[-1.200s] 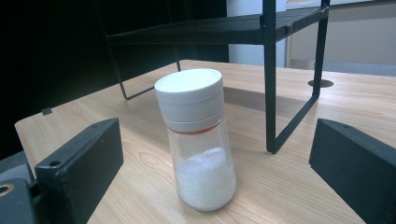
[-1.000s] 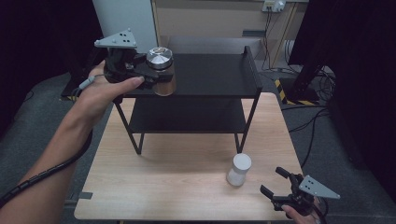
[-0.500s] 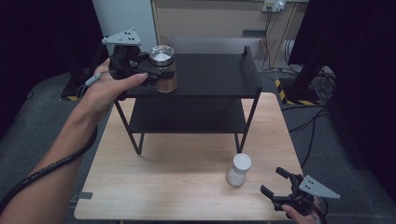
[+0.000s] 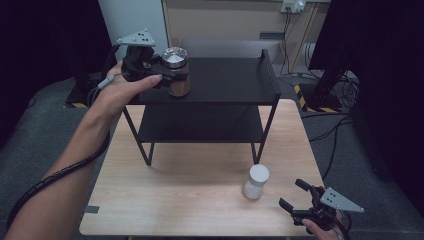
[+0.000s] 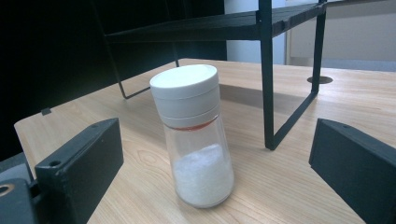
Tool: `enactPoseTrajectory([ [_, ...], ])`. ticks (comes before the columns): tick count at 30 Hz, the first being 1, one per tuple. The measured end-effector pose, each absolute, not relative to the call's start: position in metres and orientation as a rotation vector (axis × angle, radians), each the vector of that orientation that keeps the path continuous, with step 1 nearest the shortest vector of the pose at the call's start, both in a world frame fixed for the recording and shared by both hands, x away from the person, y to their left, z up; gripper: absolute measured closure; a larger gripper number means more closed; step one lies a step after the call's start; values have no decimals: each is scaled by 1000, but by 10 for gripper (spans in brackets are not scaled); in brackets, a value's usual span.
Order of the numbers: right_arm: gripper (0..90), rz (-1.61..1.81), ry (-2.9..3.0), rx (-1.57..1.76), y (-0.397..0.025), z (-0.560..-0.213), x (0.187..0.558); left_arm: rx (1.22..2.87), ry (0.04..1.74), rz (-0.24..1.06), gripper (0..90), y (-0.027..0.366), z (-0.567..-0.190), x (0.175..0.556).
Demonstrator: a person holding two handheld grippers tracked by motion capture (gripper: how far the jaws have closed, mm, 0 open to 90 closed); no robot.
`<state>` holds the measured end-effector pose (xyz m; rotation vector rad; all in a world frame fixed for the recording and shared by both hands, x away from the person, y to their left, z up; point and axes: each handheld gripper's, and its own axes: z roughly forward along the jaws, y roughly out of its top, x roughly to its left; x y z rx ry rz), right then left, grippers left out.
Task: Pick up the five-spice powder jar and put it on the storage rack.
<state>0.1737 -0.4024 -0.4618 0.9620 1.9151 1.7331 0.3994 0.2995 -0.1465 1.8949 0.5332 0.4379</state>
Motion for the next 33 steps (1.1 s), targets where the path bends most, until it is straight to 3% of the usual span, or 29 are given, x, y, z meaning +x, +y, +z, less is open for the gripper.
enactPoseTrajectory([
  [28, 34, 1740, 1910, 972, -404, -464, 174, 1894, 590, 406, 292, 299, -148, 406],
  [30, 34, 1740, 1912, 971, -403, -464, 175, 1906, 578, 418, 265, 296, -147, 405],
  [33, 34, 1745, 1909, 972, -403, -463, 174, 1906, 584, 442, 153, 295, -146, 400],
])
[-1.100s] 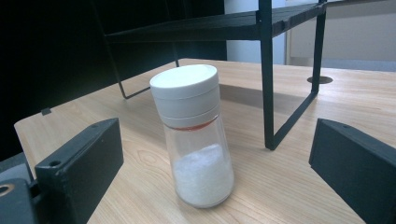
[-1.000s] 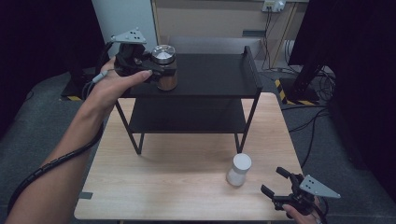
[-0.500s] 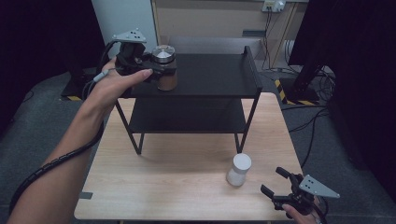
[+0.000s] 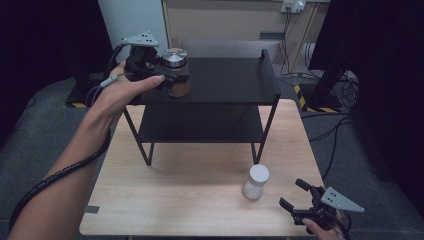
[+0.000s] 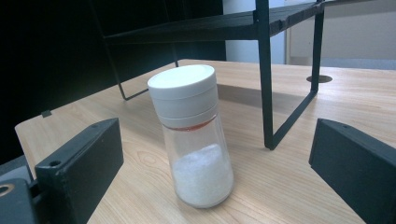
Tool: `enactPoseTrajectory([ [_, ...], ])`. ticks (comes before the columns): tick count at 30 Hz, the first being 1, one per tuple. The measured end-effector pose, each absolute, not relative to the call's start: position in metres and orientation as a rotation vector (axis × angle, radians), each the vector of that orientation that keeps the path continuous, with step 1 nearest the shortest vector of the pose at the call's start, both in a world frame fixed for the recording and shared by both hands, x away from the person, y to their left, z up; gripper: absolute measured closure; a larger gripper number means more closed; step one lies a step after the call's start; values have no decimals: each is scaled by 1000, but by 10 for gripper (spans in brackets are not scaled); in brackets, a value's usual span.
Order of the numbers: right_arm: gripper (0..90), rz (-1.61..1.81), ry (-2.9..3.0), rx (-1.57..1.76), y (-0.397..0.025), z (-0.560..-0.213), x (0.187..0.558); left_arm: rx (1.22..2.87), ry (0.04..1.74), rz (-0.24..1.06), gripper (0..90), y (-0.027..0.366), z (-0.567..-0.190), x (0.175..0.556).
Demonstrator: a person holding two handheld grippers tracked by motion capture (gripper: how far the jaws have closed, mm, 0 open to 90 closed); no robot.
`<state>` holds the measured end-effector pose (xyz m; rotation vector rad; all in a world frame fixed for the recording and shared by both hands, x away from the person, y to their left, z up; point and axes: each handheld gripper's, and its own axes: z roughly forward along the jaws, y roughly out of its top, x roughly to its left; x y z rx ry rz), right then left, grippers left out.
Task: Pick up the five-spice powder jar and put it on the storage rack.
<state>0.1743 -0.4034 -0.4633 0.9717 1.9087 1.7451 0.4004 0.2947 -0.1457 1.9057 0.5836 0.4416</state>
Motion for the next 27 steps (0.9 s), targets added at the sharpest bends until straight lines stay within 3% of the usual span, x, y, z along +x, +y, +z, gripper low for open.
enactPoseTrajectory([
  [3, 33, 1747, 1906, 969, -403, -463, 174, 1895, 604, 471, 63, 296, -142, 392],
  [6, 33, 1749, 1904, 963, -403, -462, 174, 1885, 618, 476, 33, 300, -140, 385],
  [27, 31, 1749, 1905, 942, -401, -457, 174, 1774, 586, 507, 25, 343, -157, 296],
])
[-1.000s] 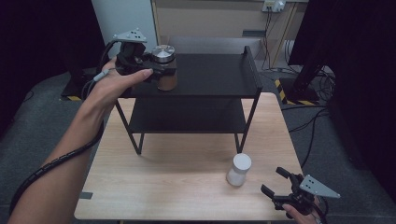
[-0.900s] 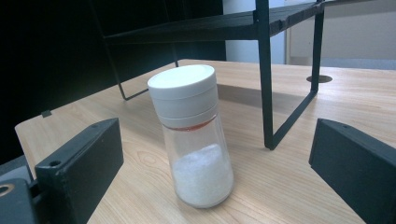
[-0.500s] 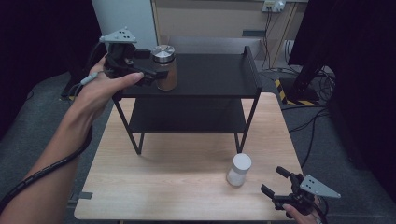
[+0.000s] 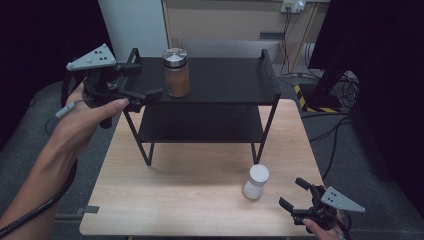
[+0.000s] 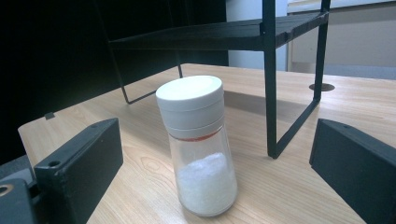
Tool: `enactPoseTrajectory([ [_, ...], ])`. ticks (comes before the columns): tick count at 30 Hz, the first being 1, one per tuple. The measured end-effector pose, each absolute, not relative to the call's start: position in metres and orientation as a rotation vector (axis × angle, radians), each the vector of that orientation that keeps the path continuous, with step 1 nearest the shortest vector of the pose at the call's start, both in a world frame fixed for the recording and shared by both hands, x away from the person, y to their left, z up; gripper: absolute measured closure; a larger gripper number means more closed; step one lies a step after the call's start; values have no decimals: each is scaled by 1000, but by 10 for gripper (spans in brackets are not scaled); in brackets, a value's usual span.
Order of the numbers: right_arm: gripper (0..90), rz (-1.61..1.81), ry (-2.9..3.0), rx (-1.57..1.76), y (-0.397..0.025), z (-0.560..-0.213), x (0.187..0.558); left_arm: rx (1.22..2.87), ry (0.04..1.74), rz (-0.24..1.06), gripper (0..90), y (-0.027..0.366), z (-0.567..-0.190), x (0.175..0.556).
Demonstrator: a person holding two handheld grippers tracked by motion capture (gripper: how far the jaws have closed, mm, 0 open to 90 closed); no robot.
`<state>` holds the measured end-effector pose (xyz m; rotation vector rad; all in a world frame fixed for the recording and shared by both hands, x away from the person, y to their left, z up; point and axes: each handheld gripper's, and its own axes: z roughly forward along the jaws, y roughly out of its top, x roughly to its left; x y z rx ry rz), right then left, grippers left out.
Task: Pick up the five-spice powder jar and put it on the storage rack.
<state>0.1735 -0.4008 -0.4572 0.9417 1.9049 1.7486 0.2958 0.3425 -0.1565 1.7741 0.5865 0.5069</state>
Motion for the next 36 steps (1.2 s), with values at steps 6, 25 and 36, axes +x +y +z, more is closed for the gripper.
enactPoseTrajectory([
  [6, 31, 1747, 1907, 938, -401, -457, 174, 1756, 556, 487, 26, 341, -179, 275],
  [25, 30, 1745, 1909, 936, -399, -457, 173, 1750, 581, 395, 27, 334, -266, 253],
  [36, 30, 1742, 1917, 930, -398, -456, 173, 1796, 620, 364, 26, 322, -319, 246],
])
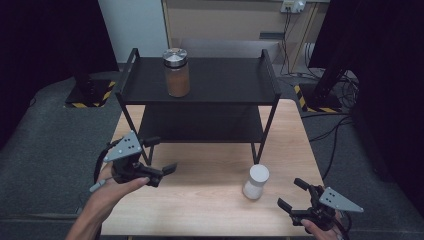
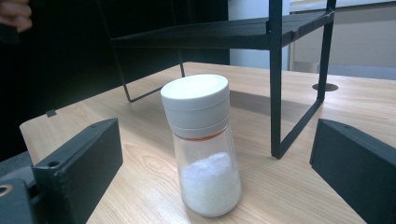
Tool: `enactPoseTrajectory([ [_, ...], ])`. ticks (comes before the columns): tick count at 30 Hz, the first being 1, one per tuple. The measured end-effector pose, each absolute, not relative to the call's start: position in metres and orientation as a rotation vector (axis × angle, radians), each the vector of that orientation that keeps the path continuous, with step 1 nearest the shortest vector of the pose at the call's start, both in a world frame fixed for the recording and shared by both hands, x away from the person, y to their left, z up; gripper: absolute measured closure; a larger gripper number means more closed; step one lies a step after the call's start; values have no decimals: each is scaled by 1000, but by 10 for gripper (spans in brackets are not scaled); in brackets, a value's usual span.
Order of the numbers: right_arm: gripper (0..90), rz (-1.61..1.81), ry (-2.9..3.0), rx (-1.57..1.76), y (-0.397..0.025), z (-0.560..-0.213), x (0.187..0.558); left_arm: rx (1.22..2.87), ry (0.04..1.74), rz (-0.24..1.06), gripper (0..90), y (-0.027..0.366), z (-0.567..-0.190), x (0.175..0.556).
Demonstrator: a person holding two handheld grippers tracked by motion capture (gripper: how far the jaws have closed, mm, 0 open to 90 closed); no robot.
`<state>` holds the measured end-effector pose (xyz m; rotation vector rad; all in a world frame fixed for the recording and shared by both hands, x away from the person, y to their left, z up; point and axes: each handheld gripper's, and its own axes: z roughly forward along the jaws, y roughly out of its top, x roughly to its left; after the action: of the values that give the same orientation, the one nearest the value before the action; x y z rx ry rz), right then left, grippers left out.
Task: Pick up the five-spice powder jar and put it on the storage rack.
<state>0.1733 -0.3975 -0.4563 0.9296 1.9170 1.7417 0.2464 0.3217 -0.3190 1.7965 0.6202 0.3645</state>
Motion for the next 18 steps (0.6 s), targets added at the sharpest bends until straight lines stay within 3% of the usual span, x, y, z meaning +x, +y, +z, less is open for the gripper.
enactPoseTrajectory([
  [9, 29, 1742, 1915, 925, -398, -456, 173, 1771, 693, 321, 28, 325, -366, 242],
  [18, 29, 1736, 1920, 926, -397, -457, 173, 1756, 717, 340, 29, 330, -390, 230],
])
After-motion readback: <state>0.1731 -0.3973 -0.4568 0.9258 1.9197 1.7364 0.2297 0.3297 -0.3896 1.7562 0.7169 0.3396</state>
